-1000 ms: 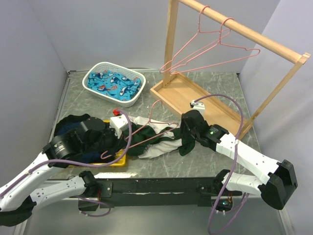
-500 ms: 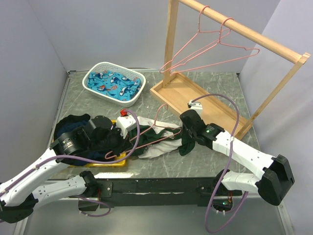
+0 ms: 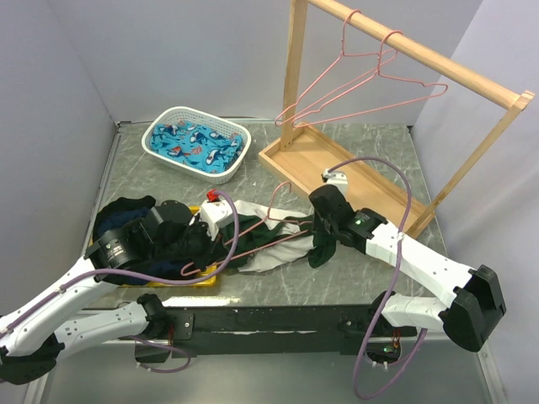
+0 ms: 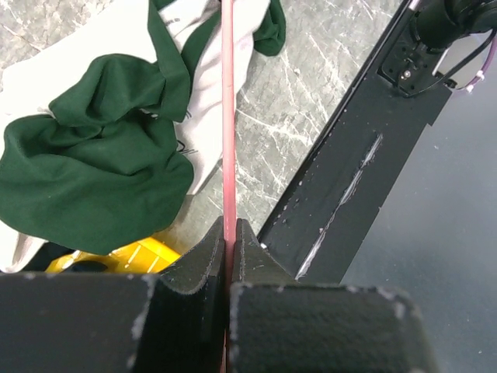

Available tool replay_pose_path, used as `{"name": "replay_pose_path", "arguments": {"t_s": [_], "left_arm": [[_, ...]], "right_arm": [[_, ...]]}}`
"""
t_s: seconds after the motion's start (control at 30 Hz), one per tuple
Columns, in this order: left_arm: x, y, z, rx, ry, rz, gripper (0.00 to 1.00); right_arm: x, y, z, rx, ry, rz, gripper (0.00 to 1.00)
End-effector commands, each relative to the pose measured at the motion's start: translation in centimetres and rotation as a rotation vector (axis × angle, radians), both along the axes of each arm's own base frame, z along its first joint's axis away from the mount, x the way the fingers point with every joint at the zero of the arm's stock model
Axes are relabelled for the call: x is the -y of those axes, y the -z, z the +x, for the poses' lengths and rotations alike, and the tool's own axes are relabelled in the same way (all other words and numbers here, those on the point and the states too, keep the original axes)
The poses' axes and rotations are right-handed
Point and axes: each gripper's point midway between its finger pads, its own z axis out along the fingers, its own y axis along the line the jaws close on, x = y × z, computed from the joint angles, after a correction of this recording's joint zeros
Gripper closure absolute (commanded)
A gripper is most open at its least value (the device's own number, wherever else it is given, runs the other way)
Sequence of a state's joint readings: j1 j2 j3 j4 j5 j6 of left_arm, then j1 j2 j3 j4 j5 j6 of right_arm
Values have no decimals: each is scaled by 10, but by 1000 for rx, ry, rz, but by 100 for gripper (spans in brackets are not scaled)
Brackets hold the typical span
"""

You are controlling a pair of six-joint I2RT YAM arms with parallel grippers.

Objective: Place the t-shirt on the hanger

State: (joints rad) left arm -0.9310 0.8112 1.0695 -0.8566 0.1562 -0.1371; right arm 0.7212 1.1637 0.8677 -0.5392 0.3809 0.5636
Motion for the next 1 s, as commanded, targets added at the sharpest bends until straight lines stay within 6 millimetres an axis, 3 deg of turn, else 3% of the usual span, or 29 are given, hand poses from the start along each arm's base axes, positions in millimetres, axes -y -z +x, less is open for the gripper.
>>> {"name": "replay_pose_path", "arguments": {"t_s": [0.0,0.1,0.3,0.37,0.6,0.7,0.83,0.9,0.97], "left_arm": [[9,-18,0,34,18,-85,99],[11,-16,2,35,2,-95,99],[14,-38,21,125,-88,-214,99],[16,-48,27,157,-111,-260,99],[28,-47,35,169,-140,-354,99],[24,-52,42,187,-195,-398,99],[12,-75,42,236,-251,-532,99],[12,-72,43,232,-272,-581,99],[12,-84,41,237,-276,-668,99]], "right_arm": [[-21,-62,20,141,-54,60,100],[-44,-97,19,203,-122,99,100],[-77,-141,8,271,-241,180,100],[-88,-151,-2,279,-289,212,100],[-112,-215,-32,357,-412,328,100],[-124,-237,-44,374,-469,361,100],[-137,-244,-51,368,-512,353,100],[-144,-240,-56,354,-541,352,100],[-146,-235,-57,349,-546,355,100]]}}
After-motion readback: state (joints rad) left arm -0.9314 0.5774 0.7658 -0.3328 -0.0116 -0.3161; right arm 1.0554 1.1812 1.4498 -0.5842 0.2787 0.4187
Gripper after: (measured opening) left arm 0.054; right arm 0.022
